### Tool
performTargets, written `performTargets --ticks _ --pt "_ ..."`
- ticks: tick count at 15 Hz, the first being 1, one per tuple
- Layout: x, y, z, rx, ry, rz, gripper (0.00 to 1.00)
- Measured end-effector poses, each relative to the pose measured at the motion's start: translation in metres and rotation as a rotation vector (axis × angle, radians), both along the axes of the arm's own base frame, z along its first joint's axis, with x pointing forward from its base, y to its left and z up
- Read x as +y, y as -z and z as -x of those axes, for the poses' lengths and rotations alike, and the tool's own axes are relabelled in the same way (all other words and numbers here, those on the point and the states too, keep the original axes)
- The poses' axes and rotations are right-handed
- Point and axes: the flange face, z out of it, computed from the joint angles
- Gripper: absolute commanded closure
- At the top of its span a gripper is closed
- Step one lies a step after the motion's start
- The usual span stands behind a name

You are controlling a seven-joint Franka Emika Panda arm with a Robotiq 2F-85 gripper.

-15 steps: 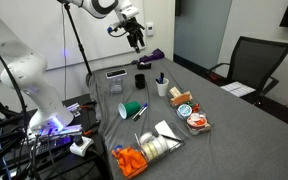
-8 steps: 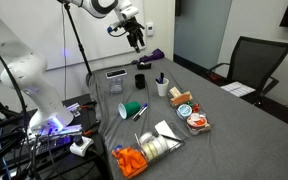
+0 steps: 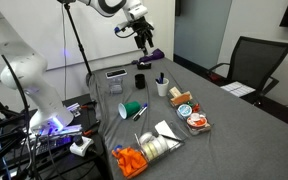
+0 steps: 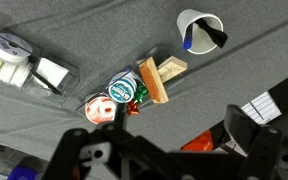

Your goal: Move the white object to the clear holder at the front of the table

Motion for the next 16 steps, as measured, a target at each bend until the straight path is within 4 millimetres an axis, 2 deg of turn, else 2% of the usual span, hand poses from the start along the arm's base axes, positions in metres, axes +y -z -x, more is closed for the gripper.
performTargets --ticks 4,9,13,16 --pt "-0.02 0.019 -0.03 0.04 0.033 0.043 0.0" --pt "-0.04 0.066 -0.058 0.166 0.019 0.169 0.0" --pt "-0.057 0.102 -0.064 0.256 -0.08 0.244 0.0" --pt "-0.076 0.121 -0.062 0.322 -0.214 0.31 0.0"
